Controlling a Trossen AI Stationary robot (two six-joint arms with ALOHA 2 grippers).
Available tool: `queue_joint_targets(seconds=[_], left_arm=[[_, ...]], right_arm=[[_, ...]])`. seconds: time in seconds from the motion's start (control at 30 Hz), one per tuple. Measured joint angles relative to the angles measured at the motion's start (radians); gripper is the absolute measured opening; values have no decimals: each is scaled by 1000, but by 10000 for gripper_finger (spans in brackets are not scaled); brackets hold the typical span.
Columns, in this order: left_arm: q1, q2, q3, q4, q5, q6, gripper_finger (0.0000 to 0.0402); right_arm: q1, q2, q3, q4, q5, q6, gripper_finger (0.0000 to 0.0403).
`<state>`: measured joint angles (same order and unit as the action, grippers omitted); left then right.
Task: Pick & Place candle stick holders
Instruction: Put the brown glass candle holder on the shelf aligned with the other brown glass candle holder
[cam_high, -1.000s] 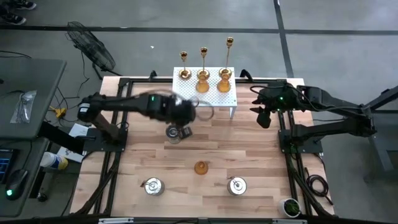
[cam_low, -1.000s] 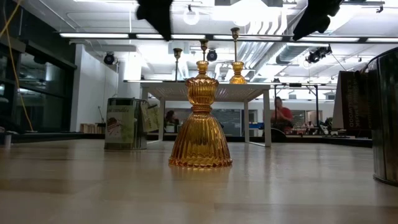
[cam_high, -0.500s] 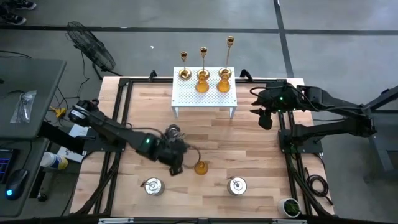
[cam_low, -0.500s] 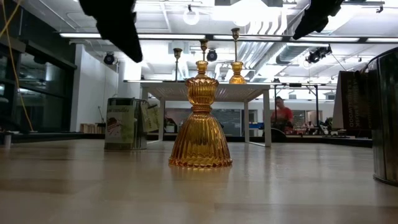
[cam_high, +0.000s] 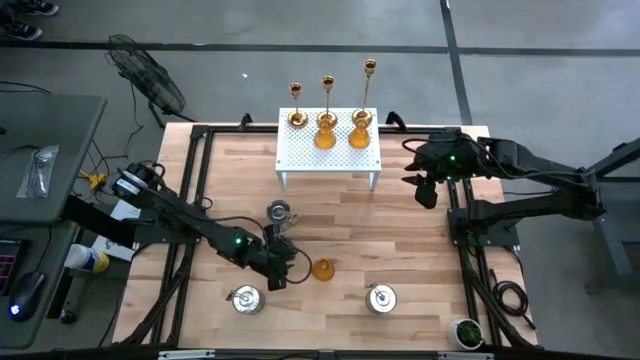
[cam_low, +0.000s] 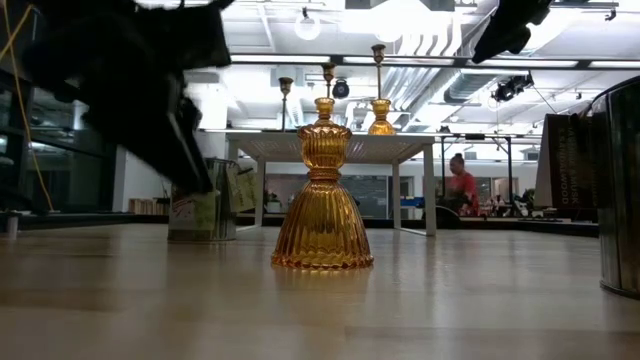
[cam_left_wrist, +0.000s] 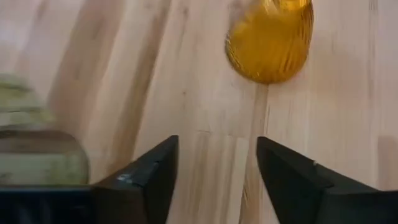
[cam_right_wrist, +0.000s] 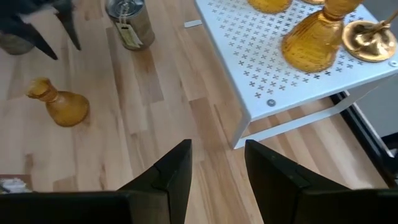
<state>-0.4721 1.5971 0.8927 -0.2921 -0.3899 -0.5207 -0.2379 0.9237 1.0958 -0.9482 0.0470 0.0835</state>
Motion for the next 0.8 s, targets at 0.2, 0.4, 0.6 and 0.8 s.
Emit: queue_joint_targets(seconds=[0.2,0.4,0.6,0.8], left_arm=[[1,50,-44,75,57,95,264],[1,121,-46,183,96,142,269],[1,152,-45,249,85,161,269],[9,153,-45,329,-33,95,269]], right_arm=[[0,0,0,-2,-6,3,140],[0,0,0,-7,-6,48,140],[0,0,0,-18,-6,70,140],[0,0,0,-18,-4,70,140]])
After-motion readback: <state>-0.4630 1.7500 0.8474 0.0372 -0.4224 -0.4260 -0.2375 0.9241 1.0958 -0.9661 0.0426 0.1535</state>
